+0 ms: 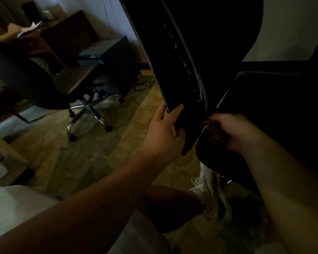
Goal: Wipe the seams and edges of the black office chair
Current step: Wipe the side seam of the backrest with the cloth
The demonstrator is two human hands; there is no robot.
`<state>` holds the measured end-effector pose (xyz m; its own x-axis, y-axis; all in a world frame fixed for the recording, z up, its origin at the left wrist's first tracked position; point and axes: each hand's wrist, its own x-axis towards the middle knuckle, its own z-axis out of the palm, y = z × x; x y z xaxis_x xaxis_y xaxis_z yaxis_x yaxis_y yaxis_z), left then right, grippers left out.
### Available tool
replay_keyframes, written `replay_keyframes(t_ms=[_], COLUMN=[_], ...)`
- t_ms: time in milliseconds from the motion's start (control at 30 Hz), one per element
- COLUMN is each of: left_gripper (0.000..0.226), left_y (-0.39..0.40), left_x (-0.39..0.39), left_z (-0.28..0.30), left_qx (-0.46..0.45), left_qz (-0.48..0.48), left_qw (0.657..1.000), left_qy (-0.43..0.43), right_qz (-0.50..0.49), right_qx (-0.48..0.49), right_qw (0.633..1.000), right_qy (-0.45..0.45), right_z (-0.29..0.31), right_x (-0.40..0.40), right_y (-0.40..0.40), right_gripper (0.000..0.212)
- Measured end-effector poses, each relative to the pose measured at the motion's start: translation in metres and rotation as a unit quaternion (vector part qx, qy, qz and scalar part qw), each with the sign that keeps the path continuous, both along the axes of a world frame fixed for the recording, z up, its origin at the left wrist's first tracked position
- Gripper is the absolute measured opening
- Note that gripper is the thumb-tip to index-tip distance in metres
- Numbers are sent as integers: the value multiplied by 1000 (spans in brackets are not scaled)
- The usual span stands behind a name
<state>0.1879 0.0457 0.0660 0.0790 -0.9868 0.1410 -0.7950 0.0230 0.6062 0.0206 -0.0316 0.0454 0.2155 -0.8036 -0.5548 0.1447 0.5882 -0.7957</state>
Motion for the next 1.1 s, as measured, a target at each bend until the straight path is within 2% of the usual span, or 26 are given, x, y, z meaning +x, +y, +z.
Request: replay_keyframes(t_ms=[67, 167, 300, 433, 567, 700, 833, 967, 1100], left_gripper=[64, 61, 62, 69, 72, 73, 72, 75, 75], left_y=[1, -2, -3, -2, -1, -1, -1, -1, -1], left_x=[-1, 0, 2, 0, -3, -4, -5, -5, -4], left_z=[0, 2, 4, 0, 2, 2, 2, 1, 1], left_qx=[-18, -43, -45, -33, -26, -26, -18, -18, -19], left_qz=[5, 3, 2, -5, -3, -2, 1, -6, -2], left_qw=[1000, 999, 999, 999, 999, 999, 1000, 1000, 1000], left_qy=[-1, -4, -1, -15, -25, -25, -19, -19, -14], right_qz=[-8, 43, -30, 23, -42, 22, -49, 24, -48], right_qx=[1, -3, -4, -18, -7, -17, -20, -25, -33], right_qw=[1000, 999, 999, 1000, 999, 1000, 999, 999, 998], right_qy=[-5, -2, -28, -4, -21, 8, -12, 22, 16], right_z=[0, 5, 7, 9, 9, 12, 8, 12, 8], right_x=[-1, -2, -1, -2, 2, 0, 4, 0, 3], right_y=[1, 4, 3, 3, 5, 5, 6, 5, 4], right_gripper=[16, 19, 16, 19, 18, 19, 18, 18, 15])
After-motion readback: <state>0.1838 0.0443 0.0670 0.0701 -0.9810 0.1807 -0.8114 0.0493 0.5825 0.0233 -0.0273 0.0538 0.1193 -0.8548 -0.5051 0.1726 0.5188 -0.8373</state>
